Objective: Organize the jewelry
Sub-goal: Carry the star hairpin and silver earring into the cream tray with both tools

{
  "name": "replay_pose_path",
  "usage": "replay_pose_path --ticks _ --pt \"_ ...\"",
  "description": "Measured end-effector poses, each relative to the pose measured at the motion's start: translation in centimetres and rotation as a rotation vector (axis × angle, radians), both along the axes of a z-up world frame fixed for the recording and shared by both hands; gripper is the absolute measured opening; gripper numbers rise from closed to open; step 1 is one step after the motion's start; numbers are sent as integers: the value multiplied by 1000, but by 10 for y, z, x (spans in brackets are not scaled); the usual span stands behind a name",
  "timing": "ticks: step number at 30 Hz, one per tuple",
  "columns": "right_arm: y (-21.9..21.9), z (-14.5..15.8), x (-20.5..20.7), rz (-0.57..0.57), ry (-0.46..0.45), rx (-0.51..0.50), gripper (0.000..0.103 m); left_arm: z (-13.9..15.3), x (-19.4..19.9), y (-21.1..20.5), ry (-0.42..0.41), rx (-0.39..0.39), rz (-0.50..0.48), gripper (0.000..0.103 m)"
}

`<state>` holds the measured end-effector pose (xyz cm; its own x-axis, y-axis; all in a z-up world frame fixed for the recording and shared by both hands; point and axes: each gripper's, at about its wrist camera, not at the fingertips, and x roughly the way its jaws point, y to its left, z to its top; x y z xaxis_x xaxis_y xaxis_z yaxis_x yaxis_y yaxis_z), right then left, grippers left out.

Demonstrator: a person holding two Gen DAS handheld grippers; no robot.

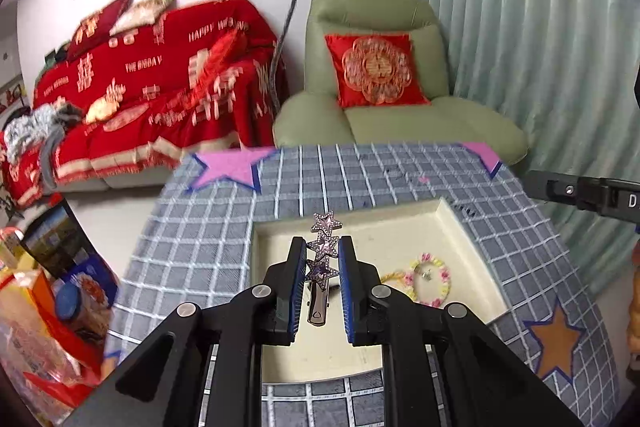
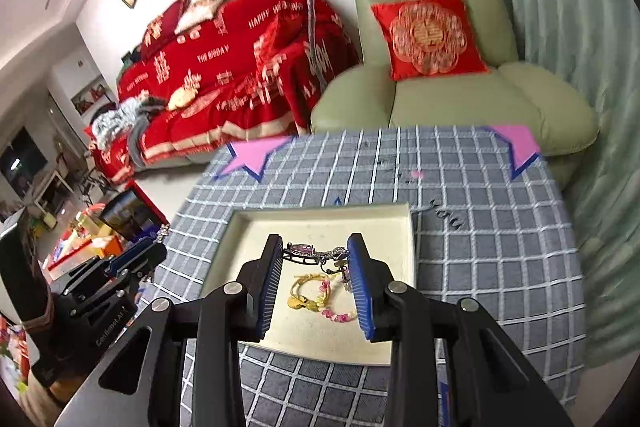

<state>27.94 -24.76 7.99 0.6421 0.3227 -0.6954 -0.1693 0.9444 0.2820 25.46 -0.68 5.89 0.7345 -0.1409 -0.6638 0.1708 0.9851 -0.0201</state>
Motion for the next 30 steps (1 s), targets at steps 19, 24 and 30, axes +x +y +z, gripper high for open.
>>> replay_pose_path --ticks 19,24,30 --pt "15 -139 52 -10 208 -106 36 -115 44 -26 196 100 6 26" --pt "21 -150 54 -10 219 -139 36 -121 45 -30 188 136 4 26" --pt "26 -155 52 -10 216 -167 36 -122 44 -35 185 158 -6 26"
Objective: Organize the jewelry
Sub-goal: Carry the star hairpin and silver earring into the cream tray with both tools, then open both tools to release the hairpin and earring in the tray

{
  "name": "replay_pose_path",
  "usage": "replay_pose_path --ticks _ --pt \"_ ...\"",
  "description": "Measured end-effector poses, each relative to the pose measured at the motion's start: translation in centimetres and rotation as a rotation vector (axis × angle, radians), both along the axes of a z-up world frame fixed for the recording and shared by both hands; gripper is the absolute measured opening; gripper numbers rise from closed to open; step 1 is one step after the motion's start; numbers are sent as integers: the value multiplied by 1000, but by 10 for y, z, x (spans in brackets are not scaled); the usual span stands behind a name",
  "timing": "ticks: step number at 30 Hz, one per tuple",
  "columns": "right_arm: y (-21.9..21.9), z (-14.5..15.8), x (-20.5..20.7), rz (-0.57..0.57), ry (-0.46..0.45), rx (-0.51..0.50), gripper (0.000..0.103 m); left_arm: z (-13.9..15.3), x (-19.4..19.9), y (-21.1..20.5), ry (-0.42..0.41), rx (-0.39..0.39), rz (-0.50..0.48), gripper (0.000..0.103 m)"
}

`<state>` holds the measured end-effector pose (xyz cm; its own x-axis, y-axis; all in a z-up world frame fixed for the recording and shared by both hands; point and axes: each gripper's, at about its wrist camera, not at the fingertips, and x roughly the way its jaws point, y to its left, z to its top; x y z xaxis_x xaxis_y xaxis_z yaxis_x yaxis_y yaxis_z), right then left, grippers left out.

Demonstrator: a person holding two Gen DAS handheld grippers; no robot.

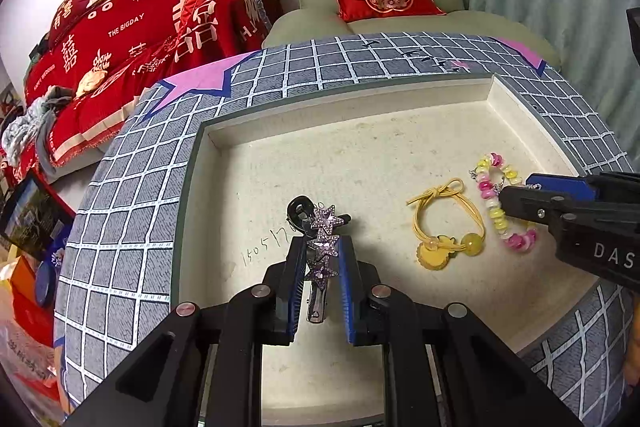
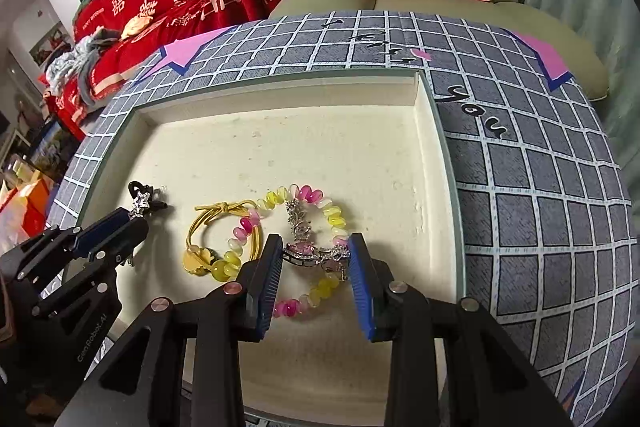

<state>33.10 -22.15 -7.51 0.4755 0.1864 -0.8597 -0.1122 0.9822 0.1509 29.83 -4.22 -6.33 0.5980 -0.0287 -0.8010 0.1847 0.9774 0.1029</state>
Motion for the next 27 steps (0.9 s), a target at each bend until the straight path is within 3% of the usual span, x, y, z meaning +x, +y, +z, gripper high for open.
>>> replay_pose_path --ticks 4,8,15,27 --pt "1 -3 -3 2 4 -3 36 0 -1 0 7 -3 2 26" --pt "0 0 -2 -4 9 13 57 0 -2 -2 8 2 5 26" --pt "-8 15 -7 -34 -23 102 72 4 -5 3 7 -5 21 26" --pt "-17 37 -16 -63 -57 172 77 16 -10 5 -10 -29 26 26"
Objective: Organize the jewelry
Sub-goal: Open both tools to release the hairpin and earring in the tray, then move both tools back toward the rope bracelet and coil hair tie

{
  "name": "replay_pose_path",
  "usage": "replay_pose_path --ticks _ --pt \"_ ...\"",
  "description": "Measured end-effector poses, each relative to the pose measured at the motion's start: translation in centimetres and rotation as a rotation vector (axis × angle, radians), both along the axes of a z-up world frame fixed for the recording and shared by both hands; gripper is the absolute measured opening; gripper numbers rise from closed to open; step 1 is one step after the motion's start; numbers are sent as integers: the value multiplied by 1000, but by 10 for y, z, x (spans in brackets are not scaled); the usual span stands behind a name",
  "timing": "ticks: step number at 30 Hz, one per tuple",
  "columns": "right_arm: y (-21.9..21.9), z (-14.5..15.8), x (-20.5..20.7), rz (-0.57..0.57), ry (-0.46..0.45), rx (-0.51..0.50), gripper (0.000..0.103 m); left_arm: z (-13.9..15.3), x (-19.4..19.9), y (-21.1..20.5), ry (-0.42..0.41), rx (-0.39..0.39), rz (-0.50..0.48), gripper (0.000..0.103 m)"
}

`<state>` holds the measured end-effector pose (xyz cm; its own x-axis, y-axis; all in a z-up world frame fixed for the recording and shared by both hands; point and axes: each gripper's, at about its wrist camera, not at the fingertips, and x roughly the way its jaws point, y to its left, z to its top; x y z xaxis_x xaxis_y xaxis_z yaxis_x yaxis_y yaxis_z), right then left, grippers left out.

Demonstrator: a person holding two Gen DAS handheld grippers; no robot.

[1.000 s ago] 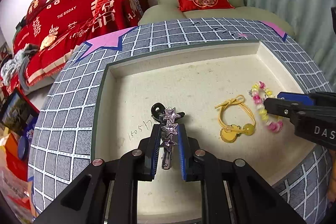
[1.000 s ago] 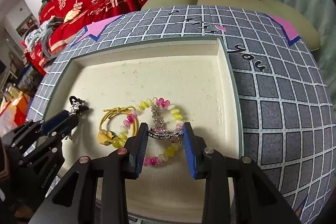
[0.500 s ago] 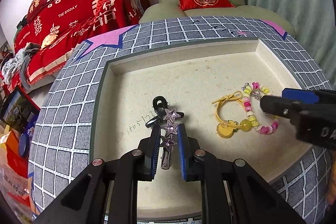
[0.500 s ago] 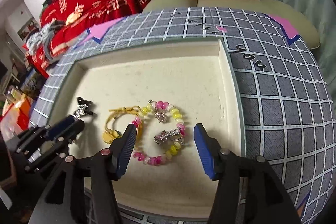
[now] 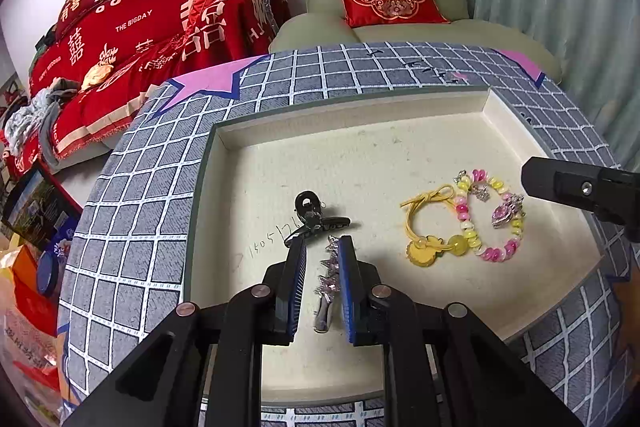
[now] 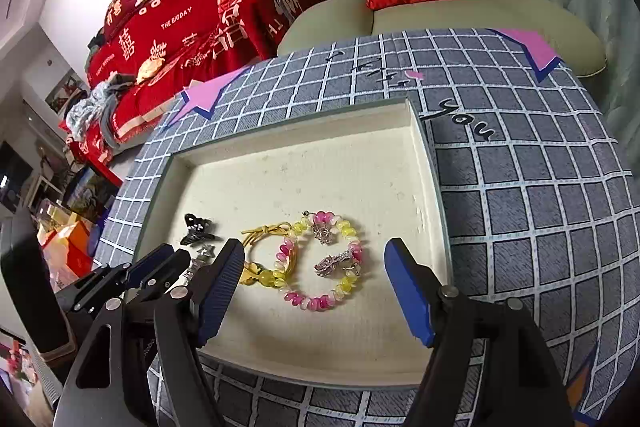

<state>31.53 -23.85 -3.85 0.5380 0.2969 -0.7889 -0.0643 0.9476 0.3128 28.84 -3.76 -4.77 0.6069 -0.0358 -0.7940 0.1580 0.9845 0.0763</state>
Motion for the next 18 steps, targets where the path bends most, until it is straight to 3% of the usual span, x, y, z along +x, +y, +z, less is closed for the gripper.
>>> replay_pose_path --ticks 13,14,15,16,18 --pt "-11 12 -19 -19 -12 9 82 19 -15 13 -32 -37 16 27" --pt "-12 14 -22 -20 -15 10 83 21 -17 14 -35 -42 17 33" --pt "-12 15 -24 -20 -17 12 86 22 -19 15 -36 -43 20 81" --pt "-13 17 -27 -21 -20 15 87 24 -22 17 -45 -43 34 103" --pt "-15 20 -33 -28 -27 19 88 32 -33 20 -109 -29 47 103"
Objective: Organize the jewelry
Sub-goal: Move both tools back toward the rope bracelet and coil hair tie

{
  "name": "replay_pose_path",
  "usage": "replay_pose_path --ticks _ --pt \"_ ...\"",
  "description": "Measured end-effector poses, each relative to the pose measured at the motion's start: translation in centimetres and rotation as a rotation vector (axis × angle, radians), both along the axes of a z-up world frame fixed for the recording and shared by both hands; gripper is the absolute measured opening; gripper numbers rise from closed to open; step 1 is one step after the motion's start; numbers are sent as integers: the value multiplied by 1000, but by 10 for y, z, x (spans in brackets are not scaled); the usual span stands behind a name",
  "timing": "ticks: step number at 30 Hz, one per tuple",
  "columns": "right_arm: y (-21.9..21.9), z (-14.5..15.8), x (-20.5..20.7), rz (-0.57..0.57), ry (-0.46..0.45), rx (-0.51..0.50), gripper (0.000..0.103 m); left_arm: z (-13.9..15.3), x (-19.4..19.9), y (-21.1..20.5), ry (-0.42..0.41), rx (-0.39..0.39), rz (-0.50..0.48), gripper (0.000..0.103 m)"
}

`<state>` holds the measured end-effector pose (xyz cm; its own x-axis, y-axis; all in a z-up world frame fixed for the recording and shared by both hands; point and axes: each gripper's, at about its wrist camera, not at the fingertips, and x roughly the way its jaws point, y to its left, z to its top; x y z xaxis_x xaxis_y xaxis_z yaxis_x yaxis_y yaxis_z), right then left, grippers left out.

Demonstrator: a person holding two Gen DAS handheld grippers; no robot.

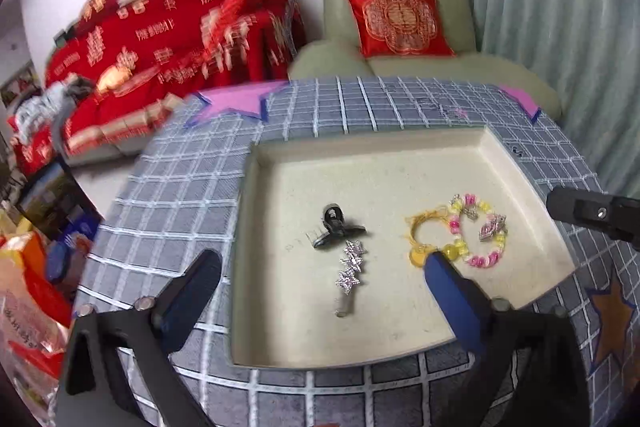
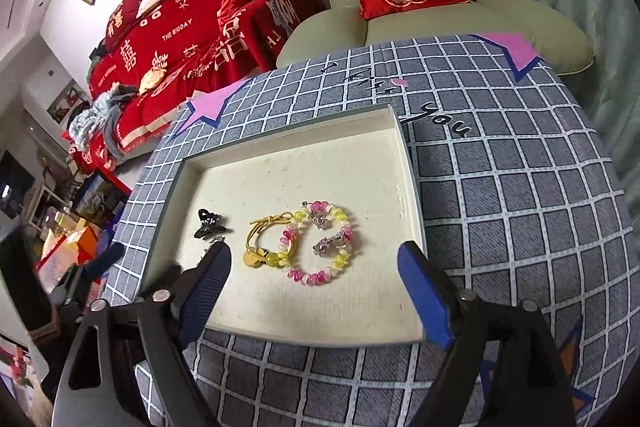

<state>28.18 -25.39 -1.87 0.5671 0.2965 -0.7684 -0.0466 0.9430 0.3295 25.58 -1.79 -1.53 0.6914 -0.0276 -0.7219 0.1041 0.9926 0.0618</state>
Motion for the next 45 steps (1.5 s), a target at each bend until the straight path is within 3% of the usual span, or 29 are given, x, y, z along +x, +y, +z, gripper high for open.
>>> replay_pose_path --ticks 2,4,9,15,32,45 --pt "-2 3 -6 -7 -7 2 91 4 -7 0 2 4 -19 103" --pt "-5 4 -11 -9 -9 6 103 7 -16 0 -5 11 -28 103" --pt "-9 14 -32 -3 -53 -2 103 12 -44 1 -24 19 -67 103" --pt "-13 15 -61 4 -12 -9 103 6 -82 8 11 6 -121 103" --pt "2 -27 -154 93 93 -88 103 -32 -181 14 97 35 -230 103" --pt "-9 -48 -204 84 120 -142 102 -44 -201 21 120 38 -209 103"
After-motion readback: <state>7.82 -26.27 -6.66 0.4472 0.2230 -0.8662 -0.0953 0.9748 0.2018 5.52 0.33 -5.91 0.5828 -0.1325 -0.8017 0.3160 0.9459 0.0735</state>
